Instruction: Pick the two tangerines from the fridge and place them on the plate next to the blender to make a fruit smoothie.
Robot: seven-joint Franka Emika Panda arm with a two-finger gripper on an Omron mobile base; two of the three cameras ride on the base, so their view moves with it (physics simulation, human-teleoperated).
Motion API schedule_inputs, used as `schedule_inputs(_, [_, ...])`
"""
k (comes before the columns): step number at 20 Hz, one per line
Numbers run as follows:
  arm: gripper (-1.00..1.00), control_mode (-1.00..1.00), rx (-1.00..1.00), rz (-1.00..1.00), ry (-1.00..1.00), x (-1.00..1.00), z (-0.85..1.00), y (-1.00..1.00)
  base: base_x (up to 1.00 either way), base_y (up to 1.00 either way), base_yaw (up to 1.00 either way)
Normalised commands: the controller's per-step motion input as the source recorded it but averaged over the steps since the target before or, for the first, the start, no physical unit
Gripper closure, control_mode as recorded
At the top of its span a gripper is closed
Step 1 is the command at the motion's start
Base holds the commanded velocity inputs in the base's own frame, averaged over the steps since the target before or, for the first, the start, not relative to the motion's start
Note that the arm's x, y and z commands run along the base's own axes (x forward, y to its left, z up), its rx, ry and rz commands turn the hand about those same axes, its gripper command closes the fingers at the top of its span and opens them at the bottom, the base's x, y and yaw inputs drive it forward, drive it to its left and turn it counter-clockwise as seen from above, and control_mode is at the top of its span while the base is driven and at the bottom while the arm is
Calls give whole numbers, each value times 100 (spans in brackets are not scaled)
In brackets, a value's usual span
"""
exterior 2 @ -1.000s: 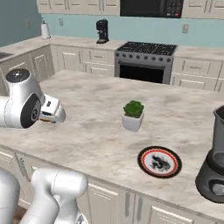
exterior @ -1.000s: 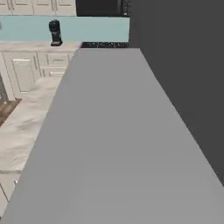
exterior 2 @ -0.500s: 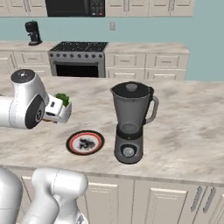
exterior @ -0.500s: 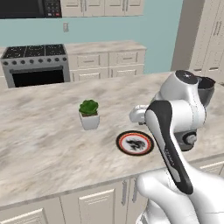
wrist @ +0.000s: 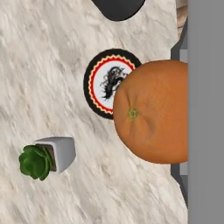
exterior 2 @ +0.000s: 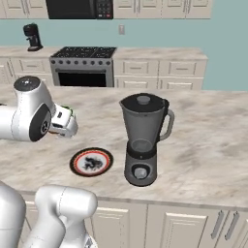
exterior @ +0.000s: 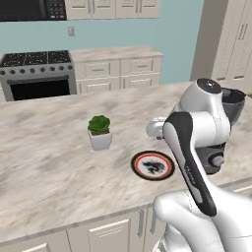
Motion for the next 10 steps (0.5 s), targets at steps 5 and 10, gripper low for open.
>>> schedule_inputs(5, [100, -100, 0, 0, 6, 22, -80, -14, 6, -7, 0])
schedule_inputs(10, [100, -100, 0, 0, 9, 32, -100, -30, 0, 0, 0])
